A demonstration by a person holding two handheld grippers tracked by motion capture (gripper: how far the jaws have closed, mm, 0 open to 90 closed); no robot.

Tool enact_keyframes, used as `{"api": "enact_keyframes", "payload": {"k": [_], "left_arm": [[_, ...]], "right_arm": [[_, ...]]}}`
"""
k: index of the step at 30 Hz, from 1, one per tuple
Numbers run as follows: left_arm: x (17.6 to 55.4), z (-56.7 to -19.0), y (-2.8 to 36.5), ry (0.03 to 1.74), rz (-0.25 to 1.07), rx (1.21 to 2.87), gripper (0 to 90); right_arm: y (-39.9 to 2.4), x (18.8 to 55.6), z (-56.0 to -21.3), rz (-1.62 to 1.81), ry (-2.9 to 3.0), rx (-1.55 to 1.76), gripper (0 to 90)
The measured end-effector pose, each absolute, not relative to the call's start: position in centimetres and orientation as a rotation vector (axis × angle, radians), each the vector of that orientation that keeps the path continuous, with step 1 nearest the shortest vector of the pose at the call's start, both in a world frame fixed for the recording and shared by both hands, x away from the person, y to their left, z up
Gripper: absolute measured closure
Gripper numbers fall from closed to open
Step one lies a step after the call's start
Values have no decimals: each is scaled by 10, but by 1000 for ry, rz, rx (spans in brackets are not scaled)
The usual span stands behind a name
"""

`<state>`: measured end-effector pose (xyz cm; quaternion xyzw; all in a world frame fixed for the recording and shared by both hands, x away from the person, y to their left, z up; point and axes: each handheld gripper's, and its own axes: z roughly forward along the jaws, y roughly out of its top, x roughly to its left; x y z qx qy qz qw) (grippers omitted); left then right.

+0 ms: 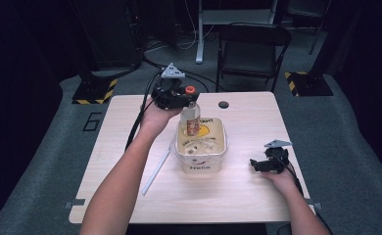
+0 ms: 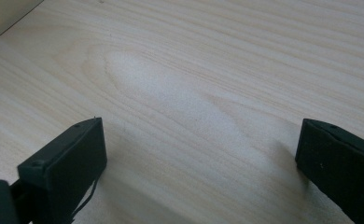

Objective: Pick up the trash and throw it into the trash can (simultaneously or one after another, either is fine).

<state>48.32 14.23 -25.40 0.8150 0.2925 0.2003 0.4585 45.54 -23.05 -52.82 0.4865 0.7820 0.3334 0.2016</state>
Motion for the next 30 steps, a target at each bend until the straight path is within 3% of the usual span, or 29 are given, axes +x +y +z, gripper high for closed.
{"api": "enact_keyframes", "payload": {"k": [30], "left_arm": [[495,-308,150,779,492,1981,627]], "right_arm": [[-231,456,-528,931,2185,1356,10]]}}
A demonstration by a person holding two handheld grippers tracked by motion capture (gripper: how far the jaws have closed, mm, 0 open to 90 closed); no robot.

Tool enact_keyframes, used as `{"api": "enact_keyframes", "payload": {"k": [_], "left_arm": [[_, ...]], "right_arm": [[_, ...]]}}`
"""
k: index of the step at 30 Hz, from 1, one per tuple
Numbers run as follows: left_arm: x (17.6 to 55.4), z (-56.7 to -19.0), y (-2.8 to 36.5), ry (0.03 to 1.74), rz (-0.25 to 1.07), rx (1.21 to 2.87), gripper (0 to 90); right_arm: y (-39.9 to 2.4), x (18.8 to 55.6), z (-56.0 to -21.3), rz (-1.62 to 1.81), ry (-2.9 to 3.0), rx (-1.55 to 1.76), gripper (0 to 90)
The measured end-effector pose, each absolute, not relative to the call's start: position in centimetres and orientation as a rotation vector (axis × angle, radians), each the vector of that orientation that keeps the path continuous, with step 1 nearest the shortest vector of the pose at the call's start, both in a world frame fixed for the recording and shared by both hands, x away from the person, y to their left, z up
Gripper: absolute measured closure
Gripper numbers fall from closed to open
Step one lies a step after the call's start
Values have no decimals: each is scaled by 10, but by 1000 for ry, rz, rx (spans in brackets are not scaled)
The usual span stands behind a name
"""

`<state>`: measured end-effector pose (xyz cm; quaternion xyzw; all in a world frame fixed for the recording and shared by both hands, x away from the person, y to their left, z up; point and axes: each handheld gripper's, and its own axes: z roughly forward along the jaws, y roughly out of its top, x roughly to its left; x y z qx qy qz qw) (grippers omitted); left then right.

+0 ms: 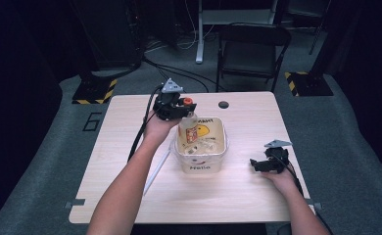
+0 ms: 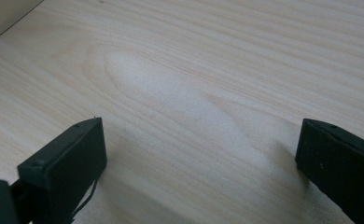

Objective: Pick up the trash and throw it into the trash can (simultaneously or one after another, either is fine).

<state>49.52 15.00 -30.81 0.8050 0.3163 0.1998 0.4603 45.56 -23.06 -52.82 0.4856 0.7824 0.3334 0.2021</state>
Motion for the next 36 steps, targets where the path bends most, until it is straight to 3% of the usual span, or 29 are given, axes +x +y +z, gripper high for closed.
{"api": "enact_keyframes", "payload": {"k": [36], "left_arm": [[502,-359,153,845,460,1950,626]], "right_arm": [[-231,456,-528,929,2195,1329,10]]}}
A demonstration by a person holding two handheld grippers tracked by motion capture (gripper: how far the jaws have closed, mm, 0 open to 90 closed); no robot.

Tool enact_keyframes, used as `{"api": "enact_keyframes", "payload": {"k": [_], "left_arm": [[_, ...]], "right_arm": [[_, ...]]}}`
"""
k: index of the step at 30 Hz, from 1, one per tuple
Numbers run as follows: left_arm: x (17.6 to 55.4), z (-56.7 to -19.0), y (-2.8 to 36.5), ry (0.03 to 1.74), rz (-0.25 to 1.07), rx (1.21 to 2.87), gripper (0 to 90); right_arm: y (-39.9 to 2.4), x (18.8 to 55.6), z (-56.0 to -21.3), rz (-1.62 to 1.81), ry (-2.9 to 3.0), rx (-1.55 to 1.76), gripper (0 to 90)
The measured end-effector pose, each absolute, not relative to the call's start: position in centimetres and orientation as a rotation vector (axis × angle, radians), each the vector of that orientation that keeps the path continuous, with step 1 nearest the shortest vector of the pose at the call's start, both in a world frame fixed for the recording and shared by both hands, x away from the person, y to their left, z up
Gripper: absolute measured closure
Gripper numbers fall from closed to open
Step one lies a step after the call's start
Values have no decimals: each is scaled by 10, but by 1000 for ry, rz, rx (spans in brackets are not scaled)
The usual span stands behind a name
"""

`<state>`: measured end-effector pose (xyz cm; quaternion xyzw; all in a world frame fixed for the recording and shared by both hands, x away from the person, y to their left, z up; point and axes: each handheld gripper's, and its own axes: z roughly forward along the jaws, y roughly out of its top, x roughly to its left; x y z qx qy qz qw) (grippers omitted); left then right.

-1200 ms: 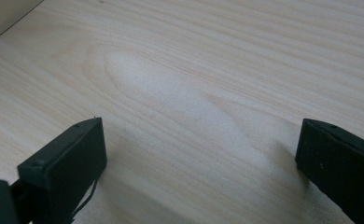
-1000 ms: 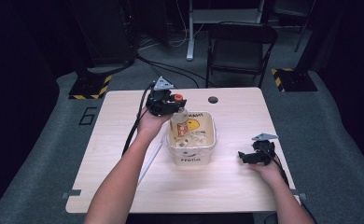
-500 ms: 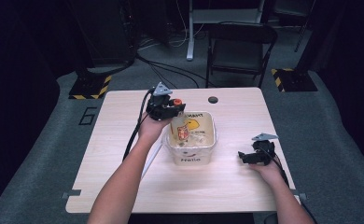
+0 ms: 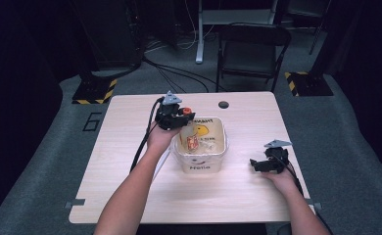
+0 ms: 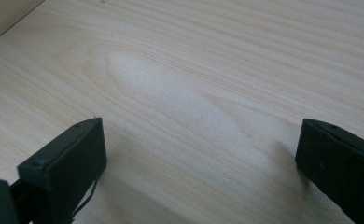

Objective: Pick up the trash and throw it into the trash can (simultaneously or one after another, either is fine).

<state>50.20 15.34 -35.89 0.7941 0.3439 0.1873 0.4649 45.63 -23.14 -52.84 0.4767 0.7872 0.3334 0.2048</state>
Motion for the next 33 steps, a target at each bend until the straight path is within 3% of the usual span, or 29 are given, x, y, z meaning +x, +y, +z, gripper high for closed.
{"api": "enact_keyframes", "payload": {"k": [19,28,33], "left_arm": [[499,-365,152,830,461,1983,614],[495,-359,155,838,444,1975,485],[489,-355,159,827,448,1977,464]], "right_arm": [[-231,456,-528,932,2197,1333,10],[-231,456,-528,933,2199,1331,10],[-231,456,-528,933,2199,1331,10]]}}
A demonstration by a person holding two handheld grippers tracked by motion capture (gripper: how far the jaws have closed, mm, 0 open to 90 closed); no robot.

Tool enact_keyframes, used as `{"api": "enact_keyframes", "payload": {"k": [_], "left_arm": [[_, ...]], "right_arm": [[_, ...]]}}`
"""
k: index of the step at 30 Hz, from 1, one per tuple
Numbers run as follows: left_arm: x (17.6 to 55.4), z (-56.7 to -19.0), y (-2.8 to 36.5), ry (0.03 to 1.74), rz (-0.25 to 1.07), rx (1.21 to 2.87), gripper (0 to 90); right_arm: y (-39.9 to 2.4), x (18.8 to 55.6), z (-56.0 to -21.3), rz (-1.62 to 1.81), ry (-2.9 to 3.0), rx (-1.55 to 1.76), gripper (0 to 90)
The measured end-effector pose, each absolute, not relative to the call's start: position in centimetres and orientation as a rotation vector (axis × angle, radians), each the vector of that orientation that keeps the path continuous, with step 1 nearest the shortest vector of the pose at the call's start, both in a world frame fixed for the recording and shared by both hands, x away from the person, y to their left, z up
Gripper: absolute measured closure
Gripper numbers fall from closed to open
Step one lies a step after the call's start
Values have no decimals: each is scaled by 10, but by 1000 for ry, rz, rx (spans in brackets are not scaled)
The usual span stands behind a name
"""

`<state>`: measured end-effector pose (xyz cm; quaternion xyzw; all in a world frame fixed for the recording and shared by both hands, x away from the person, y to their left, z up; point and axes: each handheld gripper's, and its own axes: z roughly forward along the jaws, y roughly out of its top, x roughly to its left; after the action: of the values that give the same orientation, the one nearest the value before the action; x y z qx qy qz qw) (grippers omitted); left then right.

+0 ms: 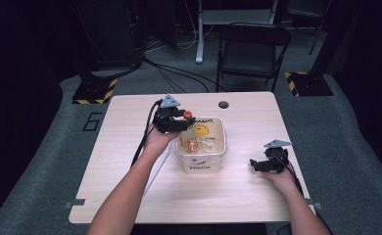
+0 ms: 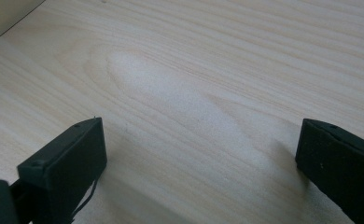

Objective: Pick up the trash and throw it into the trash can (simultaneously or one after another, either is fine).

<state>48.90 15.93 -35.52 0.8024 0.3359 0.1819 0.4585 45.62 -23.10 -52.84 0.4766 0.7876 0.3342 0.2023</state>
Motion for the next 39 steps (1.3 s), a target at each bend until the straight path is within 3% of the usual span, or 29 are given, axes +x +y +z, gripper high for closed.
{"api": "enact_keyframes", "payload": {"k": [16,39], "left_arm": [[469,-353,183,827,445,1967,443],[444,-373,236,900,455,1968,503]], "right_arm": [[-231,456,-528,933,2199,1330,10],[-231,456,-528,930,2198,1330,10]]}}
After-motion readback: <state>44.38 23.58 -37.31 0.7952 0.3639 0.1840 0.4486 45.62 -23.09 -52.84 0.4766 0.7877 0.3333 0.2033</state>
